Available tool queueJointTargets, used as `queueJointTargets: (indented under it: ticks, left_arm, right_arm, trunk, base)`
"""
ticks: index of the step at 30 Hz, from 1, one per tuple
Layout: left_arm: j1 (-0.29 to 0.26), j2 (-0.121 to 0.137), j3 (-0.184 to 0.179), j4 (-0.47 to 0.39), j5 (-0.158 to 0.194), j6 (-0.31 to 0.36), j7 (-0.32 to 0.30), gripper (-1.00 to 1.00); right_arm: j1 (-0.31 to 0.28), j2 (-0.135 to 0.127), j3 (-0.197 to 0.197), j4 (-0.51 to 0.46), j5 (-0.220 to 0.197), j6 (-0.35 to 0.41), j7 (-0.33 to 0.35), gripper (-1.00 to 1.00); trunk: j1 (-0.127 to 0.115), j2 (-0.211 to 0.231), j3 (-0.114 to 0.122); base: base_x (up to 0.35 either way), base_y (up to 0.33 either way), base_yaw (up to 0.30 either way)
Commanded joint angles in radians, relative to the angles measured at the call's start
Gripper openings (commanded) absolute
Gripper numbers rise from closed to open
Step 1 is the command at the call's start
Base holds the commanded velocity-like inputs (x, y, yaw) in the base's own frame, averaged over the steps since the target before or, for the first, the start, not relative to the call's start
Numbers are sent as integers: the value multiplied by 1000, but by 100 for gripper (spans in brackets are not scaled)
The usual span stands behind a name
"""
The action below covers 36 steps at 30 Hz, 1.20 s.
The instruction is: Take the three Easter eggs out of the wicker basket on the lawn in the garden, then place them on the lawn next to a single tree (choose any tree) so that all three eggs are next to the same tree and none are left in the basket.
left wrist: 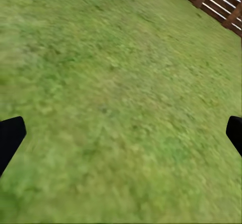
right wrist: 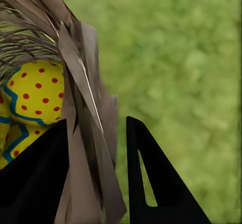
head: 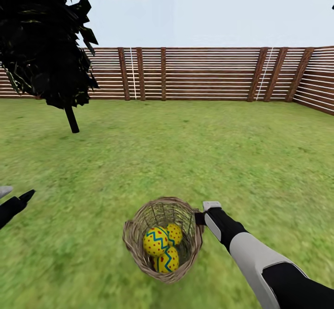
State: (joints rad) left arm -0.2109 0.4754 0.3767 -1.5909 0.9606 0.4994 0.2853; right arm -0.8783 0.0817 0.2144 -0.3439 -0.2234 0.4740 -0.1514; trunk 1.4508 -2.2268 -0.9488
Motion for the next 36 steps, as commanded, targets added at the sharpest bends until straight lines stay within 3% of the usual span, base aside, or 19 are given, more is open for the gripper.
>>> queueJointTargets:
  ticks: [1, 4, 14, 36]
  left_arm:
    - [-1, 0, 0, -1, -8, 4, 8, 100]
    - [-1, 0, 1, -1, -35, 3, 5, 100]
    - [-1, 0, 1, -1, -39, 2, 4, 100]
    - [-2, 0, 1, -3, -39, 2, 5, 100]
  right_arm:
    - [-1, 0, 3, -3, -19, 3, -7, -100]
    - [-1, 0, 3, -3, -18, 1, -7, -100]
    - [1, 0, 3, -4, -17, -5, -7, -100]
    - [1, 2, 4, -7, -17, -6, -7, -100]
  trunk:
    - [-4, 7, 2]
    - [-4, 7, 2]
    - [-4, 7, 2]
    - [-88, 161, 71]
  base:
    - [0, 0, 0]
    - [0, 0, 0]
    - [0, 0, 0]
    - [0, 0, 0]
